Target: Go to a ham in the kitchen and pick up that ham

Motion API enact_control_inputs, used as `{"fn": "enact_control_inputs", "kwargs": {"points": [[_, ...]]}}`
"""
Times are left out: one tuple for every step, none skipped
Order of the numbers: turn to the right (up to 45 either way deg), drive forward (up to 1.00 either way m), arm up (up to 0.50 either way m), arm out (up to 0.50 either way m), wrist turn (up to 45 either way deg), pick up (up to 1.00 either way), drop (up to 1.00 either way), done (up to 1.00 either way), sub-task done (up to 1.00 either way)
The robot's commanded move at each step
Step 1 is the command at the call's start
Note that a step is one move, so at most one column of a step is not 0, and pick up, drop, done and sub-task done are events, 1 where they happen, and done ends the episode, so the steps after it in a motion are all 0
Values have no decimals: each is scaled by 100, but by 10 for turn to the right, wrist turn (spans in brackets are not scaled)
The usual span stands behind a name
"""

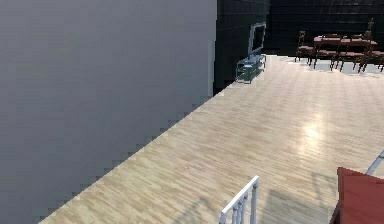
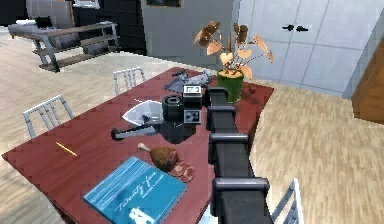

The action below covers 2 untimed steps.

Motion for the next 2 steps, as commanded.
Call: {"fn": "enact_control_inputs", "kwargs": {"points": [[0, 0, 0, 0, 390, 0, 0, 0, 0], [0, 0, -30, 0, 0, 0, 0, 0, 0]]}}
